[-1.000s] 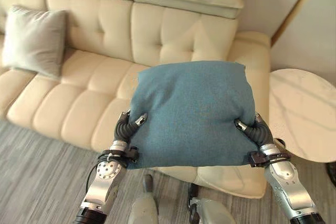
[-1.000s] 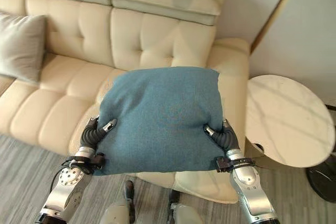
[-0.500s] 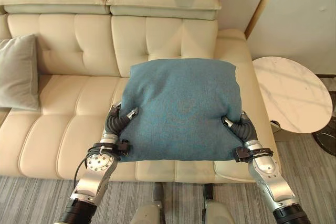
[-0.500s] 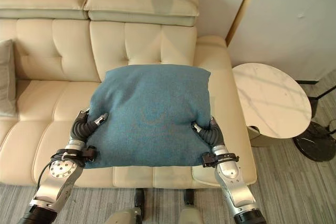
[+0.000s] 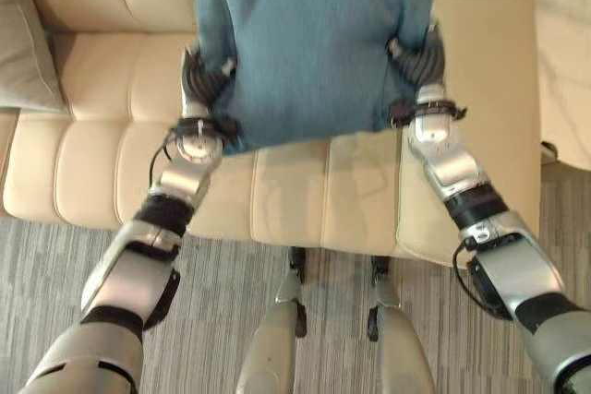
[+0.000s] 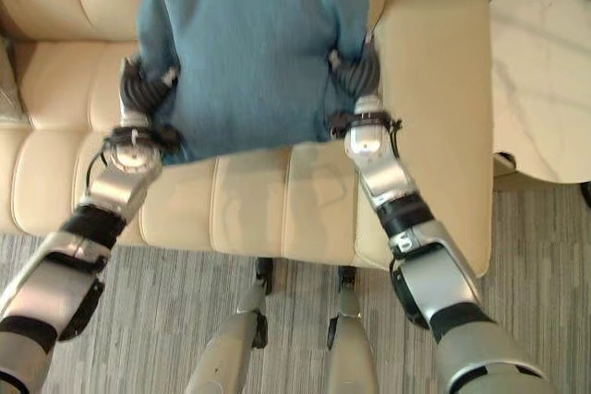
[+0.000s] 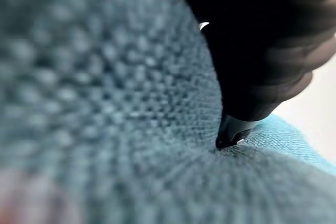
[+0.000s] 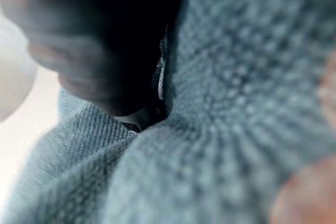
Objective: Pick up all the scattered cushions and arrange them neatly on the sofa.
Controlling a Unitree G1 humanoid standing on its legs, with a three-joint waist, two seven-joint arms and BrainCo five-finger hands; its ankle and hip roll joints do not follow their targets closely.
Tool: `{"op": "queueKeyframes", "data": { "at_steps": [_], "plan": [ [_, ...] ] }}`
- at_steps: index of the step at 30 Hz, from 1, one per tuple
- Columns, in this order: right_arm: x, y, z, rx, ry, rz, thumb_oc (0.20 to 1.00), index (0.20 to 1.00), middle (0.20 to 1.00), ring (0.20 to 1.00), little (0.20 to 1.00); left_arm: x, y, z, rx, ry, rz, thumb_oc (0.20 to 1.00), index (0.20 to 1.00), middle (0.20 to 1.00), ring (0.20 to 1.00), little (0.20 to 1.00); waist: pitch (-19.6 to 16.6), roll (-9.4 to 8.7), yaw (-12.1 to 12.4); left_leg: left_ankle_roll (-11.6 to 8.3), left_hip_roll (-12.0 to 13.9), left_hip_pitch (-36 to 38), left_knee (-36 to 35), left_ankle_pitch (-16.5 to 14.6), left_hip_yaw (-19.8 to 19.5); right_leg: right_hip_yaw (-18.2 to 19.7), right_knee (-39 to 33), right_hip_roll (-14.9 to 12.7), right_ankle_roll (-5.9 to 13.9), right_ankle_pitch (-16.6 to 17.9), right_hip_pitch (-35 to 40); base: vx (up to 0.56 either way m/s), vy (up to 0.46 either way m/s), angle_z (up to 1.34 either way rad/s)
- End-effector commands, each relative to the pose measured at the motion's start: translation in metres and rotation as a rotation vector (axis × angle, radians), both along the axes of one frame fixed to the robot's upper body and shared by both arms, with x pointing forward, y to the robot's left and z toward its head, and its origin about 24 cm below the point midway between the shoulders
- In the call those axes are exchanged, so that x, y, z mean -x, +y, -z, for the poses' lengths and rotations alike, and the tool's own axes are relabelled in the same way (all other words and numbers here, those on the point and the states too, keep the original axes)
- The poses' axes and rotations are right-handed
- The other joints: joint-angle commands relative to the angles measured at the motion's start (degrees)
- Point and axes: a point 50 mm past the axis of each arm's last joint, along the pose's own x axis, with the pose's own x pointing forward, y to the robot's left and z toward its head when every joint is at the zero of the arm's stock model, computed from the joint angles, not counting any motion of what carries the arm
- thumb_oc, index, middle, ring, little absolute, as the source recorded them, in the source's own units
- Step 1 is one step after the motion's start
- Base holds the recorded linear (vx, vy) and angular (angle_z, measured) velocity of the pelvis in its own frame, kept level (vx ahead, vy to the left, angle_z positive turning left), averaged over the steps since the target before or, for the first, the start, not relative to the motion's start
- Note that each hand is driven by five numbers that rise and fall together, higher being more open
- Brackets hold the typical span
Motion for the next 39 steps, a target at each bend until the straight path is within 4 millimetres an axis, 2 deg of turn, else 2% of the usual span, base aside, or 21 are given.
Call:
{"op": "queueKeyframes", "data": {
  "at_steps": [1,2,3,4,7,9,10,11,14,18,19,21,23,25,26,28,29,30,31,32,39],
  "plan": [
    [0.03,0.053,-0.06,0.033,-0.311,-0.139,0.2,0.2,0.2,0.2,0.2,0.016,-0.04,-0.073,-0.129,-0.305,0.115,0.2,0.2,0.2,0.2,0.2,-2.56,-1.5,1.53,-3.22,0.25,2.5,0.1,-8.09,-3.1,0.6,0.89,-0.66,3.52,-5.34,-0.78,0.01,-0.078,0.03],
    [0.029,0.047,-0.071,0.029,-0.33,-0.1,0.2,0.2,0.2,0.2,0.2,0.016,-0.036,-0.088,-0.137,-0.326,0.072,0.555,0.555,0.555,0.555,0.555,-2.75,-1.38,1.59,-3.56,0.27,0.97,-0.41,-7.61,-3.53,0.32,0.44,-0.33,3.75,-4.96,-2.16,0.0,-0.078,0.05],
    [0.028,0.046,-0.075,0.027,-0.33,-0.091,0.435,0.435,0.435,0.435,0.435,0.016,-0.035,-0.096,-0.132,-0.334,0.063,1.0,1.0,1.0,1.0,1.0,-2.75,-1.39,1.68,-3.85,0.42,-0.19,-0.45,-7.25,-3.9,0.08,0.31,-0.14,3.76,-4.93,-3.13,-0.03,-0.084,0.08],
    [0.026,0.041,-0.08,0.032,-0.329,-0.061,1.0,1.0,1.0,1.0,1.0,0.017,-0.032,-0.106,-0.128,-0.346,0.036,1.0,1.0,1.0,1.0,1.0,-2.85,-1.39,1.61,-4.07,0.22,-1.83,-0.45,-6.53,-4.42,-0.02,0.07,0.12,3.81,-4.51,-4.48,-0.03,-0.071,0.11],
    [0.019,0.027,-0.087,0.034,-0.279,-0.022,1.0,1.0,1.0,1.0,1.0,0.016,-0.018,-0.12,-0.121,-0.328,-0.017,1.0,1.0,1.0,1.0,1.0,-3.25,-1.38,1.51,-4.93,0.25,-4.85,-0.45,-5.72,-5.02,-0.47,-0.23,0.83,3.89,-4.49,-7.14,0.0,-0.056,0.09],
    [0.014,0.023,-0.084,0.023,-0.243,-0.03,1.0,1.0,1.0,1.0,1.0,0.013,-0.011,-0.119,-0.125,-0.298,-0.038,1.0,1.0,1.0,1.0,1.0,-3.45,-1.55,1.48,-5.05,0.18,-5.72,-0.45,-5.5,-5.09,-0.43,-0.28,1.04,3.91,-4.37,-8.02,0.01,-0.036,0.07],
    [0.002,0.009,-0.064,-0.014,-0.129,-0.037,1.0,1.0,1.0,1.0,1.0,0.007,0.01,-0.103,-0.09,-0.21,-0.067,1.0,1.0,1.0,1.0,1.0,-3.76,-1.76,1.26,-5.35,0.21,-7.07,-0.45,-4.92,-5.14,-0.52,-0.28,1.45,3.91,-4.2,-9.22,0.01,-0.02,0.04],
    [0.002,0.009,-0.064,-0.014,-0.128,-0.038,1.0,1.0,1.0,1.0,1.0,0.006,0.01,-0.102,-0.09,-0.209,-0.067,1.0,1.0,1.0,1.0,1.0,-3.91,-1.72,1.23,-5.36,0.21,-7.16,-0.45,-4.91,-5.15,-0.54,-0.28,1.45,3.91,-4.2,-9.31,0.0,0.0,0.0],
    [-0.005,0.004,-0.039,-0.01,-0.041,-0.056,1.0,1.0,1.0,1.0,1.0,0.0,0.032,-0.068,-0.065,-0.096,-0.092,1.0,1.0,1.0,1.0,1.0,-4.31,-2.06,0.91,-5.57,0.45,-7.37,-0.45,-4.56,-5.02,-0.52,-0.28,1.65,3.79,-4.26,-9.51,0.0,0.0,0.0],
    [-0.01,-0.001,0.008,-0.036,0.084,-0.097,1.0,1.0,1.0,1.0,1.0,-0.002,0.057,-0.005,0.0,0.068,-0.127,1.0,1.0,1.0,1.0,1.0,-4.83,-2.54,0.37,-5.64,0.46,-6.52,-0.45,-4.72,-4.71,-0.62,-0.28,1.73,3.57,-4.44,-8.66,0.0,0.004,-0.03],
    [-0.01,-0.007,0.025,-0.034,0.122,-0.108,1.0,1.0,1.0,1.0,1.0,0.0,0.066,0.02,0.03,0.133,-0.131,1.0,1.0,1.0,1.0,1.0,-5.01,-2.8,0.04,-5.81,0.61,-5.84,-0.45,-4.75,-4.51,-0.83,-0.28,1.68,3.47,-4.58,-8.01,-0.01,0.016,-0.2],
    [-0.008,-0.012,0.031,-0.029,0.13,-0.109,1.0,1.0,1.0,1.0,1.0,0.003,0.069,0.031,0.03,0.149,-0.126,1.0,1.0,1.0,1.0,1.0,-5.23,-2.89,-0.1,-5.82,0.58,-5.56,-0.45,-4.59,-4.45,-0.88,-0.28,1.56,3.44,-4.41,-7.72,-0.03,0.014,-0.11],
    [0.014,-0.047,0.056,-0.024,0.119,-0.124,1.0,1.0,1.0,1.0,1.0,0.029,0.065,0.063,0.072,0.112,0.019,1.0,1.0,1.0,1.0,1.0,-5.26,-3.4,0.13,-5.87,0.49,-1.55,-0.45,-5.78,-4.01,-1.67,-0.28,1.23,3.2,-5.24,-3.46,-0.04,0.006,0.13],
    [0.02,-0.051,0.063,-0.016,0.127,-0.132,1.0,1.0,1.0,1.0,1.0,0.035,0.063,0.072,0.091,0.117,0.051,1.0,1.0,1.0,1.0,1.0,-5.39,-3.46,-0.01,-5.76,0.39,-0.89,-0.45,-5.79,-3.91,-1.87,-0.28,1.02,3.14,-5.21,-2.75,-0.01,0.01,0.16],
    [0.036,-0.063,0.085,-0.007,0.156,-0.159,1.0,1.0,1.0,1.0,1.0,0.055,0.058,0.101,0.152,0.142,0.123,1.0,1.0,1.0,1.0,1.0,-5.44,-3.8,0.19,-5.62,0.44,1.71,-0.45,-6.55,-3.51,-2.28,-0.28,0.71,3.07,-5.78,0.06,0.0,0.0,0.0],
    [0.054,-0.073,0.113,0.042,0.223,-0.182,1.0,1.0,1.0,1.0,1.0,0.078,0.057,0.134,0.171,0.214,0.169,1.0,1.0,1.0,1.0,1.0,-5.55,-4.11,0.05,-5.45,0.71,4.83,-0.45,-7.57,-3.19,-2.48,-0.28,0.43,3.03,-6.59,3.21,0.04,0.01,-0.04],
    [0.055,-0.072,0.114,0.042,0.225,-0.182,1.0,1.0,1.0,1.0,1.0,0.079,0.057,0.135,0.171,0.216,0.168,1.0,1.0,1.0,1.0,1.0,-5.71,-4.15,-0.04,-5.41,0.61,4.64,-0.45,-7.34,-3.23,-2.51,-0.28,0.34,3.05,-6.42,3.05,0.09,0.041,-0.09],
    [0.084,-0.091,0.157,0.084,0.352,-0.181,1.0,1.0,1.0,1.0,1.0,0.113,0.068,0.185,0.121,0.395,0.147,1.0,1.0,1.0,1.0,1.0,-7.03,-4.78,-0.54,-5.05,1.24,8.77,-0.45,-8.63,-2.27,-2.87,-0.28,-0.11,3.27,-7.28,7.2,0.06,0.035,-0.1],
    [0.085,-0.092,0.158,0.084,0.354,-0.181,1.0,1.0,1.0,1.0,1.0,0.114,0.068,0.185,0.121,0.396,0.147,1.0,1.0,1.0,1.0,1.0,-7.12,-4.82,-0.55,-5.02,1.17,8.65,-0.45,-8.43,-2.28,-2.86,-0.28,-0.19,3.29,-7.13,7.1,0.1,0.038,0.02],
    [0.093,-0.098,0.17,0.099,0.398,-0.169,1.0,1.0,1.0,1.0,1.0,0.124,0.071,0.2,0.139,0.455,0.133,1.0,1.0,1.0,1.0,1.0,-7.63,-5.01,-0.81,-4.78,1.18,9.71,-0.45,-8.72,-2.08,-2.93,-0.28,-0.27,3.29,-7.37,8.19,0.04,0.02,0.07],
    [0.167,-0.144,0.275,0.049,0.834,-0.008,1.0,1.0,1.0,1.0,1.0,0.205,0.099,0.282,0.127,0.852,0.005,1.0,1.0,1.0,1.0,1.0,-10.65,-5.14,-2.29,-2.89,1.36,18.76,-0.45,-10.97,-0.86,-2.88,-0.28,-0.33,3.44,-9.18,16.61,0.05,0.062,-0.04]
  ]
}}
